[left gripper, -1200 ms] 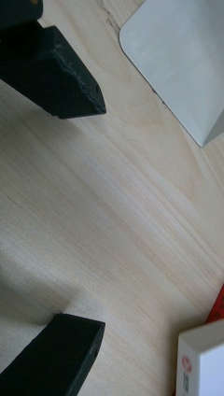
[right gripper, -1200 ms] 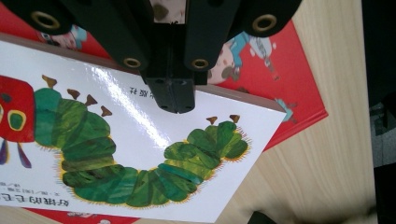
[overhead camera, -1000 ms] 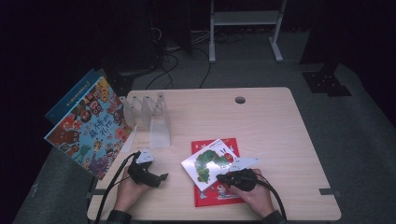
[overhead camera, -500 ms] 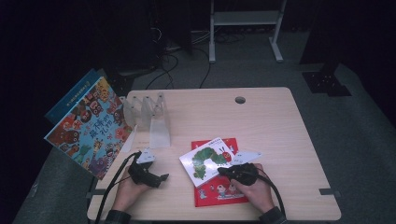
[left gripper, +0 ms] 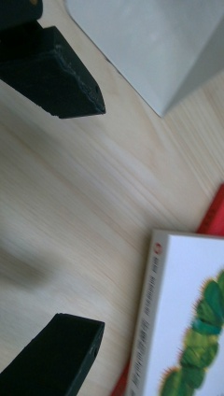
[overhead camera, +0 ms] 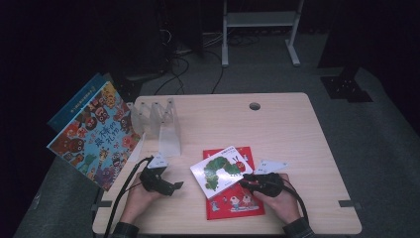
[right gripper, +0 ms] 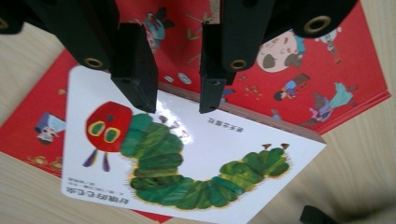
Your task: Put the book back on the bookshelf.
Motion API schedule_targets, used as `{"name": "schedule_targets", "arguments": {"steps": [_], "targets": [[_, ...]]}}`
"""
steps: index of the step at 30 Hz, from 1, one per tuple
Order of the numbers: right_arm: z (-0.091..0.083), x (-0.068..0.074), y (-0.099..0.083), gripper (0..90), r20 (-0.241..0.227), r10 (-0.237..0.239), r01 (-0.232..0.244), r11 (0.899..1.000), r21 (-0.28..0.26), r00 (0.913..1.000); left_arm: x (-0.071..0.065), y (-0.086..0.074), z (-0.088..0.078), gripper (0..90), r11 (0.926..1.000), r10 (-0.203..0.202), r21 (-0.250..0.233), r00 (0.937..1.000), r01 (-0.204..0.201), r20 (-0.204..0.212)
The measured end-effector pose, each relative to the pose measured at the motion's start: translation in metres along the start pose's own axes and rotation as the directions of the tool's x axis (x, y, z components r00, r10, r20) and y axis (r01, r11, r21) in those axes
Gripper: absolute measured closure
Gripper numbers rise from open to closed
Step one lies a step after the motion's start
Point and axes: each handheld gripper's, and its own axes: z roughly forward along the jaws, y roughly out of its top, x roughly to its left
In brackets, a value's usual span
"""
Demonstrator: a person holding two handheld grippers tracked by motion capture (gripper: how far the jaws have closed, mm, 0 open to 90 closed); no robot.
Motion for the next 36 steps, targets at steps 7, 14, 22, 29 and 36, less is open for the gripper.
{"name": "schedule_targets", "arguments": {"steps": [7,14,22,29,36], "targets": [[0.008,0.013,0.001,69.5,-0.034,-0.033,0.033,0.999,0.008,0.9989,-0.006,0.021,0.012,0.0,0.9999,-0.004,-0.014,0.9992,0.005,0.040],[0.014,0.024,0.003,71.6,-0.065,-0.056,0.057,0.998,0.008,0.9963,-0.013,0.039,0.030,0.0,0.9999,0.013,0.001,0.9965,-0.014,0.082],[0.025,0.036,0.007,69.6,-0.082,-0.058,0.059,0.998,0.014,0.9949,-0.019,0.048,0.045,0.0,0.9997,0.010,0.021,0.9934,-0.012,0.115],[0.027,0.038,0.009,71.6,-0.083,-0.056,0.056,0.998,-0.003,0.9950,-0.022,0.049,0.049,0.0,0.9993,-0.002,0.037,0.9907,-0.003,0.136],[0.032,0.047,0.008,82.4,-0.096,-0.095,0.092,0.995,-0.034,0.9909,-0.022,0.049,0.051,0.0,0.9989,-0.011,0.047,0.9861,0.004,0.166]]}}
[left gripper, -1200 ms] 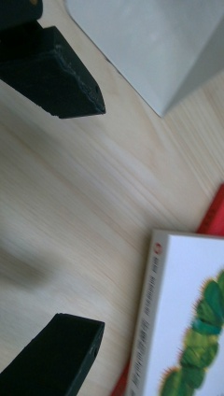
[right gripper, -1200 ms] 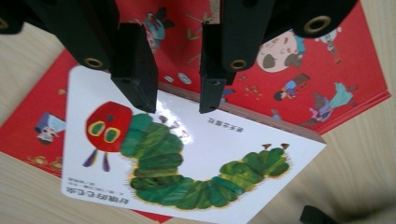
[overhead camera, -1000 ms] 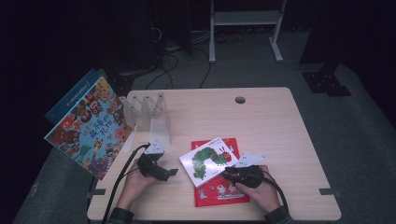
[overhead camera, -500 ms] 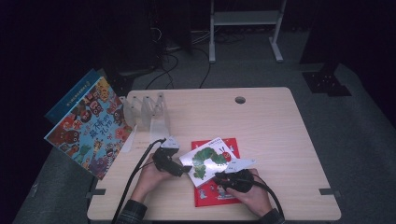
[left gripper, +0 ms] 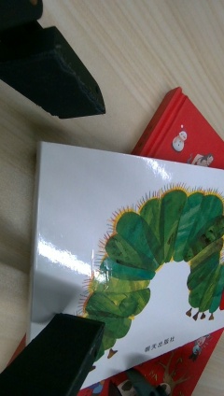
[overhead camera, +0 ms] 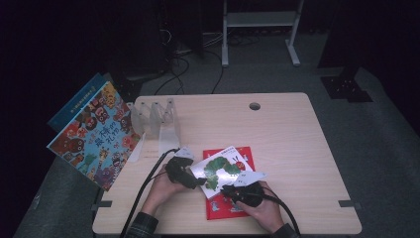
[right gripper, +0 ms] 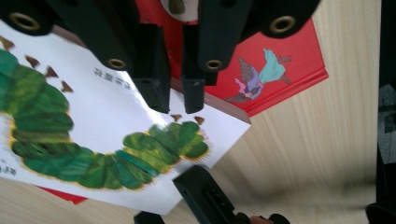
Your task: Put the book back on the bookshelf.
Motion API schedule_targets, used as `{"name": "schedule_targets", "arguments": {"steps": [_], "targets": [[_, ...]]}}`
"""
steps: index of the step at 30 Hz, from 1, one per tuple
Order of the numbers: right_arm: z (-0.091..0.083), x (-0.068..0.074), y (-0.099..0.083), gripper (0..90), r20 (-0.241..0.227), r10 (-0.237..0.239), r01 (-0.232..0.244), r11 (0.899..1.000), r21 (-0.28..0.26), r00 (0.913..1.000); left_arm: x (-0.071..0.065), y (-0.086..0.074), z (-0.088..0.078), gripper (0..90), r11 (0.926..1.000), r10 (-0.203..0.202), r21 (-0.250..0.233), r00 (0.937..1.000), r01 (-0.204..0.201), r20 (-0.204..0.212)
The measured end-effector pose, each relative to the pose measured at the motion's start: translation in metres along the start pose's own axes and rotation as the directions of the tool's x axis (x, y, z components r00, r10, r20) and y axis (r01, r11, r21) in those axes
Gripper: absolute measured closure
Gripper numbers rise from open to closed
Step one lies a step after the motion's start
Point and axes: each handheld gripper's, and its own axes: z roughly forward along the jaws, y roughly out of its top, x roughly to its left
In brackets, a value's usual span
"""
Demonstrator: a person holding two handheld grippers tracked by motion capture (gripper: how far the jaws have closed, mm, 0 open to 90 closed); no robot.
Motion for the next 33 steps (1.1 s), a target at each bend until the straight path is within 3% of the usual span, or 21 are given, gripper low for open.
{"name": "schedule_targets", "arguments": {"steps": [2,4,8,11,22,29,33], "targets": [[0.002,0.001,0.001,86.8,-0.025,0.010,-0.010,1.000,0.013,0.9996,0.000,0.000,0.000,0.0,1.0000,0.001,0.006,1.0000,-0.001,0.007],[0.004,0.004,0.002,89.3,-0.015,0.000,0.001,1.000,0.024,0.9999,0.000,0.000,0.002,0.0,0.9999,-0.008,0.010,0.9998,0.008,0.020],[0.007,0.009,0.002,89.7,-0.006,-0.010,0.010,0.999,0.037,0.9999,-0.001,0.001,0.005,0.0,0.9993,-0.030,0.022,0.9979,0.028,0.058],[0.012,0.013,0.000,89.7,-0.029,-0.005,0.006,0.999,0.038,0.9996,-0.001,0.002,0.008,0.0,0.9986,-0.043,0.034,0.9952,0.040,0.088],[0.013,0.016,-0.002,89.8,-0.017,-0.001,0.001,1.000,0.019,0.9998,-0.003,0.009,0.008,0.0,0.9968,-0.045,0.069,0.9970,0.040,0.063],[0.015,0.017,0.000,89.8,-0.015,0.005,-0.004,1.000,0.023,0.9999,-0.005,0.020,-0.015,3.6,0.9969,-0.052,-0.056,0.9954,0.057,0.080],[0.017,0.018,0.002,89.8,-0.015,0.007,-0.006,1.000,0.028,0.9999,-0.013,0.030,-0.026,3.8,0.9952,-0.019,-0.094,0.9965,0.026,0.082]]}}
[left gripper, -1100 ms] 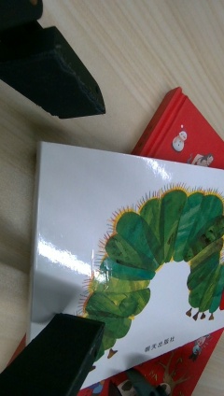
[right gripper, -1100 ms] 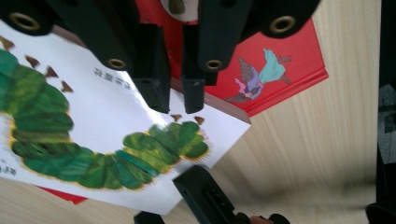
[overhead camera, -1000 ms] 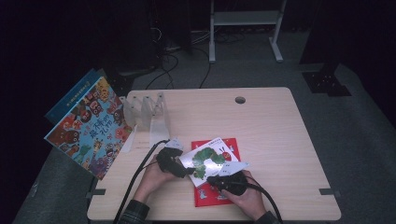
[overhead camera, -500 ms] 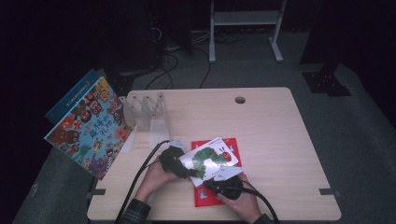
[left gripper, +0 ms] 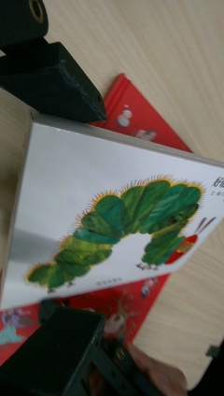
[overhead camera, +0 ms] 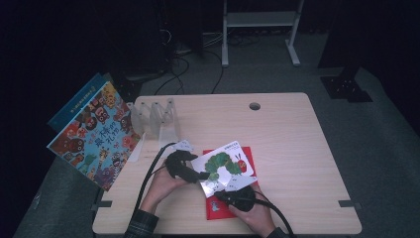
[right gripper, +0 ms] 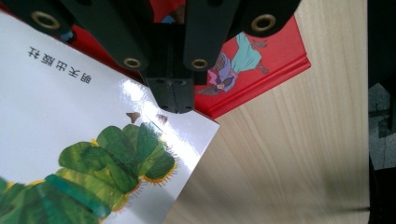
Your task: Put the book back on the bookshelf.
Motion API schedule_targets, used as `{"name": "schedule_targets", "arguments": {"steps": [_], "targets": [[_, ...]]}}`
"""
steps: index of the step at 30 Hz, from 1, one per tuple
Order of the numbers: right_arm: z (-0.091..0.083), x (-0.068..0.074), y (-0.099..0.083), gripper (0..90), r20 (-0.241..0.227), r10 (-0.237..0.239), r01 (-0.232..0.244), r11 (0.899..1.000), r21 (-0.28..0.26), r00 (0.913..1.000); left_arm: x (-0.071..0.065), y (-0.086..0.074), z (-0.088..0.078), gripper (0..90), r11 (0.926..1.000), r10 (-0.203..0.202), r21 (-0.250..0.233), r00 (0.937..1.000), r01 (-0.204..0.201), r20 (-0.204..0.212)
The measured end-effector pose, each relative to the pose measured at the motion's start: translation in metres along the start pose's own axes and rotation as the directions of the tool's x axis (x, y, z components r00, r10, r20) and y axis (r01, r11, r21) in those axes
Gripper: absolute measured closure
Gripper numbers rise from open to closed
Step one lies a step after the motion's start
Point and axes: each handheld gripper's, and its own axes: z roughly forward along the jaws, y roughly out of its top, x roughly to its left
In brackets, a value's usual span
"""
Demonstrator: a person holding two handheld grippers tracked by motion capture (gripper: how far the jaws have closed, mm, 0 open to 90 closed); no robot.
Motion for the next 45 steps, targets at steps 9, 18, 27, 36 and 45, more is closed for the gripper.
{"name": "schedule_targets", "arguments": {"steps": [9,18,27,36,45], "targets": [[0.003,0.001,0.005,89.8,-0.011,0.002,-0.002,1.000,0.013,0.9999,-0.015,0.011,-0.015,8.3,0.9975,0.053,-0.048,0.9985,-0.052,0.015],[0.004,0.002,0.006,89.7,-0.015,-0.003,0.003,1.000,0.019,0.9999,-0.023,0.013,-0.029,26.2,0.9929,0.070,-0.099,0.9972,-0.067,0.028],[0.003,0.003,0.005,89.7,-0.009,-0.014,0.014,1.000,0.020,0.9999,-0.030,0.013,-0.028,43.4,0.9944,0.085,-0.068,0.9938,-0.080,0.072],[0.003,0.003,0.004,89.7,-0.006,-0.015,0.016,1.000,0.020,0.9999,-0.031,0.013,-0.027,55.9,0.9954,0.083,-0.056,0.9922,-0.078,0.093],[0.003,0.003,0.004,89.7,0.002,-0.010,0.010,1.000,0.017,0.9999,-0.038,0.009,-0.013,57.0,0.9946,0.104,-0.008,0.9901,-0.103,0.095]]}}
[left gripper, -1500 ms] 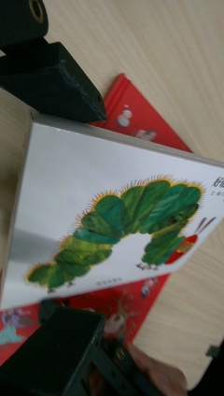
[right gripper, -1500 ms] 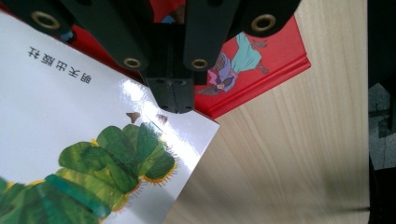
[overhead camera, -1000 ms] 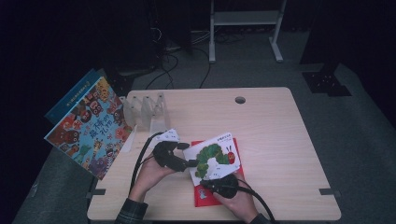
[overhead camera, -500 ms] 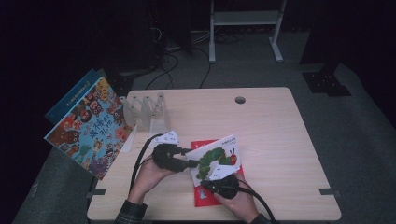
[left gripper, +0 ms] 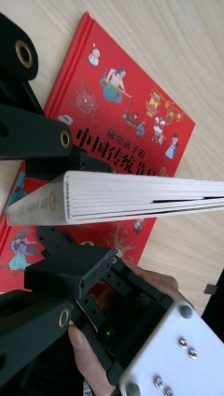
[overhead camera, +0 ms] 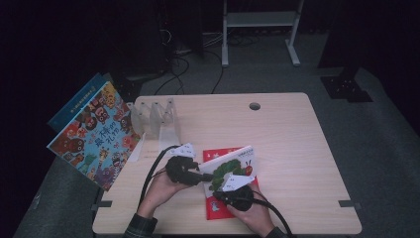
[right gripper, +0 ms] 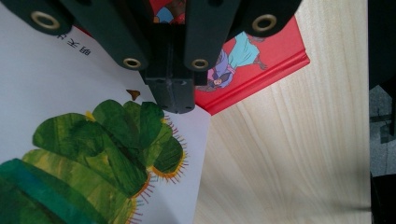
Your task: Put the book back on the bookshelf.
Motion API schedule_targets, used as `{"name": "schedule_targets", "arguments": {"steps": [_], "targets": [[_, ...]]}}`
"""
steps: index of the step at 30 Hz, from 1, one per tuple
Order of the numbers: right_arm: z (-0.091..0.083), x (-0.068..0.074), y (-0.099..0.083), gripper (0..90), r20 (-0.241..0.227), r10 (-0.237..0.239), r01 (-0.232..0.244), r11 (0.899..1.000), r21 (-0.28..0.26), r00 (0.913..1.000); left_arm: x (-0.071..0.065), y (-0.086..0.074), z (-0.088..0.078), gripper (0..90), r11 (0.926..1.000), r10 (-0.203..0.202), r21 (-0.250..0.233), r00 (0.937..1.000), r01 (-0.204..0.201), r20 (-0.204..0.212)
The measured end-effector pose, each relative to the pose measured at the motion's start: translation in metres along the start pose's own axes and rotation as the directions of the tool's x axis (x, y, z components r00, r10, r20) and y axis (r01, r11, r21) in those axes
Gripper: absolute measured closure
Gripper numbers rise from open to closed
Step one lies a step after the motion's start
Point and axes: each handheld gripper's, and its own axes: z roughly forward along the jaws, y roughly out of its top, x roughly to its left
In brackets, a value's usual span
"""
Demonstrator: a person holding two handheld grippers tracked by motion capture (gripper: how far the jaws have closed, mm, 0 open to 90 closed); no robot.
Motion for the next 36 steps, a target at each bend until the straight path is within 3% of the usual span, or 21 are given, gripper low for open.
{"name": "schedule_targets", "arguments": {"steps": [7,11,14,20,24,28,32,36], "targets": [[0.000,0.000,0.000,89.7,0.004,-0.001,0.001,1.000,0.000,1.0000,-0.003,-0.002,0.009,58.3,0.9993,0.031,0.019,0.9995,-0.031,-0.010],[0.000,0.000,0.000,89.6,0.006,0.002,-0.002,1.000,-0.001,1.0000,-0.004,-0.004,0.012,63.5,0.9990,0.044,0.013,0.9988,-0.044,-0.021],[0.000,0.000,-0.001,89.6,0.008,0.004,-0.004,1.000,-0.003,1.0000,-0.005,-0.005,0.014,66.8,0.9989,0.047,0.009,0.9989,-0.047,-0.005],[0.000,-0.001,-0.001,89.7,0.010,0.006,-0.006,1.000,-0.005,0.9999,-0.003,-0.009,0.017,66.9,0.9995,0.029,-0.013,0.9995,-0.029,0.009],[0.000,-0.001,-0.001,89.7,0.012,0.010,-0.010,1.000,-0.005,0.9999,-0.004,-0.010,0.018,71.3,0.9988,0.050,-0.001,0.9986,-0.050,-0.020],[-0.001,-0.001,-0.002,89.5,0.014,0.009,-0.009,1.000,-0.009,0.9999,-0.004,-0.011,0.018,73.6,0.9978,0.065,-0.011,0.9979,-0.065,-0.008],[-0.007,-0.005,-0.003,87.8,0.034,0.006,-0.005,1.000,-0.018,0.9994,-0.002,-0.011,0.017,74.8,0.9982,0.058,-0.018,0.9983,-0.058,-0.004],[-0.024,-0.017,-0.006,84.6,0.073,0.041,-0.037,0.998,-0.049,0.9965,0.000,-0.011,0.011,74.9,0.9979,0.048,-0.042,0.9987,-0.049,-0.019]]}}
